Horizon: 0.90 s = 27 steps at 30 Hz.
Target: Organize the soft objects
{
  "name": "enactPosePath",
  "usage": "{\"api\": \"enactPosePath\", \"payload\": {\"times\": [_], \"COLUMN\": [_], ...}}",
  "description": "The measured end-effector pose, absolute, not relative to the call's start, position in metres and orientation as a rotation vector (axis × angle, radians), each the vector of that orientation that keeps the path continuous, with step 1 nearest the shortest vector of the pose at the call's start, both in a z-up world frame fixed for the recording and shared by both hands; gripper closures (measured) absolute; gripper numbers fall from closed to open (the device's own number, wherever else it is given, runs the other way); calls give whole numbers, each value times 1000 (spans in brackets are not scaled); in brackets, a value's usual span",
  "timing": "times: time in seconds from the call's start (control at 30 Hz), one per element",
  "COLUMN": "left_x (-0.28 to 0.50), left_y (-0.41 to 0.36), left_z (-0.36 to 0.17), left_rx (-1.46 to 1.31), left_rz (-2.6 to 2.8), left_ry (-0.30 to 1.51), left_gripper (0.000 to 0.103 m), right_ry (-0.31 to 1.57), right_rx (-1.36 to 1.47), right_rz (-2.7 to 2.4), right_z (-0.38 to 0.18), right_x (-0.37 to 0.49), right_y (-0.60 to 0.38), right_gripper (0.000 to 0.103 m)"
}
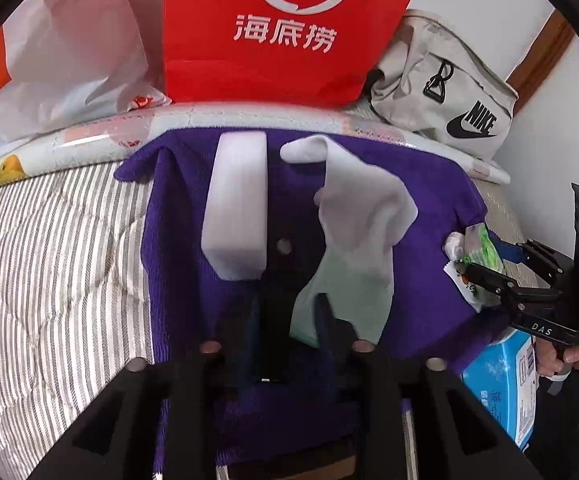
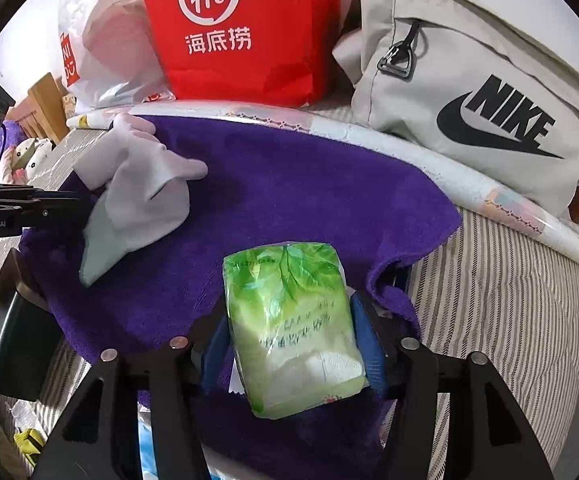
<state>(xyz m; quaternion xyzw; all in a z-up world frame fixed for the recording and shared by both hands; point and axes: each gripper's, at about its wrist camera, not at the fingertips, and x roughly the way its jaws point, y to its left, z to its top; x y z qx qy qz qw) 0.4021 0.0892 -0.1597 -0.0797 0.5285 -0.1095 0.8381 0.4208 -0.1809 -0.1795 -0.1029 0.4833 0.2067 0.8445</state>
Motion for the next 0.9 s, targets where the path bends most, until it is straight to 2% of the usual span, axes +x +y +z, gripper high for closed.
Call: {"api": "enactPosePath", "payload": {"times": [0.03,0.07,0.2,0.53,0.9], "left_x": [401,400,393,355,254], "left_y": [89,88,88,98,106], "left_z": [-160,-160,-154,-120,-91], "left_rx": [-166,-161,-155,-155,-164], "left_rz": [-229,-223,-212,-167,-139], "left_ry": [1124,1127,1124,1062,965], "left_gripper": [60,58,57,57,57], "right_ry": [1033,1051,1029,1032,896], "right_rx": [-214,-209,-176,-10,-19], "right_rz": [447,462,471,464,469], "right_z": [-180,-180,-173,-140,-95], "right_x": [421,421,417,400,308], "right_y": [-181,-180,-183,-207,-217], "right_gripper": [35,33,29,29,30]}}
